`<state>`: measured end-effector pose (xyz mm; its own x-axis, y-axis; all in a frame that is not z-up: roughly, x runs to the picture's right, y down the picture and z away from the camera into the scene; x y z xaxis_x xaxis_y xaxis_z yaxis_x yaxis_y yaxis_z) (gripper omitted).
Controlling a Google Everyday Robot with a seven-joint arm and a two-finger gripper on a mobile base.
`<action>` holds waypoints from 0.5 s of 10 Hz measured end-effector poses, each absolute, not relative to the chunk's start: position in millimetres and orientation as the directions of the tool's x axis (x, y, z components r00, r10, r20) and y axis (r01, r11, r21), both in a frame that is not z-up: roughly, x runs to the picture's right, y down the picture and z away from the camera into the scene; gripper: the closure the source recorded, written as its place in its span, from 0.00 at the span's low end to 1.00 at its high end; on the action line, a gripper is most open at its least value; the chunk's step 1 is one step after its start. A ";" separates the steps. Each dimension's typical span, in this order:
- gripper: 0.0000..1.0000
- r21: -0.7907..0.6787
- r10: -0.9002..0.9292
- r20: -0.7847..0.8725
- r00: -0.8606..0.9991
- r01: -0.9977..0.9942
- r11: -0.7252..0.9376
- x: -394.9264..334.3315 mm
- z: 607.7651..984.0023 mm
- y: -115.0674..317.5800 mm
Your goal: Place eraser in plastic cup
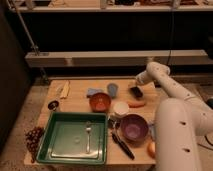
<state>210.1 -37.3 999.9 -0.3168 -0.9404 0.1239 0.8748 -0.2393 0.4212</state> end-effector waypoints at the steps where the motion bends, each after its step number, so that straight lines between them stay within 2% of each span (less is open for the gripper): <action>1: 1.00 0.424 -0.942 0.114 -0.316 0.873 -0.242 206.9 983.8 -45.0; 5: 1.00 0.422 -0.947 0.046 -0.319 0.865 -0.271 199.9 911.1 -74.9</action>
<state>199.9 -74.9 911.1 -0.3185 -0.9468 0.0461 0.8653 -0.2706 0.4219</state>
